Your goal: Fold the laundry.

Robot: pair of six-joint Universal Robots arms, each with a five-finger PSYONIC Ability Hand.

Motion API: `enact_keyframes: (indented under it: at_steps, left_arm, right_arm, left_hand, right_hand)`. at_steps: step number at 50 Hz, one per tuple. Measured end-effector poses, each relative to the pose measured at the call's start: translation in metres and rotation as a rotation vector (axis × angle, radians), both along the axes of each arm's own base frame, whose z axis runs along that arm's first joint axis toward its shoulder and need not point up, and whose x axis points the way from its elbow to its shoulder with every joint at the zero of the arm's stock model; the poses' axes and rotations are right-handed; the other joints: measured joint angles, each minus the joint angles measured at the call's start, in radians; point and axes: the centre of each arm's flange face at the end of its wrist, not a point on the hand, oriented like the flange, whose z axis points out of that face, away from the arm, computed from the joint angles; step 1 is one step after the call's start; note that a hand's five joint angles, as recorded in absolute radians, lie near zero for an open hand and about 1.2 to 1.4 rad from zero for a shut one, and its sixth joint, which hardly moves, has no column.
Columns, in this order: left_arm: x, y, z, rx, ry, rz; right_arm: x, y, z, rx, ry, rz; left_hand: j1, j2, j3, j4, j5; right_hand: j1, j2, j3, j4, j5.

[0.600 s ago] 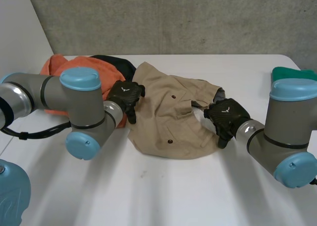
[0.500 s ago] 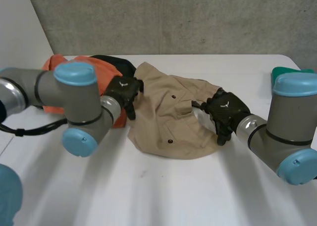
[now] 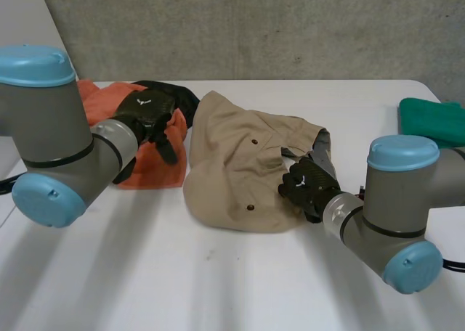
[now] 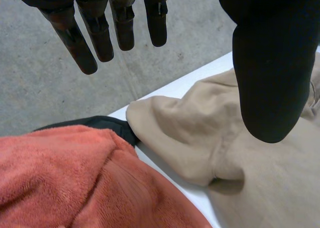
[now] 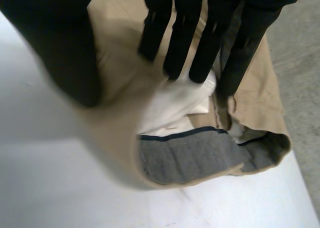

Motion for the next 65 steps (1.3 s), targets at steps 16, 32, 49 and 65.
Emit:
enact_keyframes:
  at_steps: [16,32,49,65]
  left_arm:
    - [0.016,0.005,-0.022,0.081,-0.042,0.074]
    - [-0.023,0.012,-0.063,0.365,0.161,-0.003]
    - [-0.025,-0.006,0.084,-0.009,0.353,-0.040]
    - [-0.070,-0.026,-0.013,0.055,-0.065,-0.084]
  right_arm:
    - [0.014,0.020,0.122,-0.234,-0.429,0.022]
    - [0.031,0.073,0.192,-0.215,-0.577,-0.009]
    - [-0.012,0.029,0.170,-0.207,-0.505,-0.186]
    - [-0.006,-0.001,0.068,0.010,-0.415,-0.249]
  left_hand:
    - [-0.063,-0.064,-0.058,-0.067,-0.053]
    - [-0.067,-0.063,-0.069,-0.062,-0.039]
    - [0.837,0.894,0.877,0.897,0.878]
    - [0.718,0.735,0.738,0.747,0.761]
  right_hand:
    - [0.248,0.286,0.309,0.343,0.318]
    - [0.248,0.286,0.313,0.348,0.318]
    - [0.248,0.286,0.313,0.348,0.318]
    - [0.248,0.289,0.313,0.348,0.326]
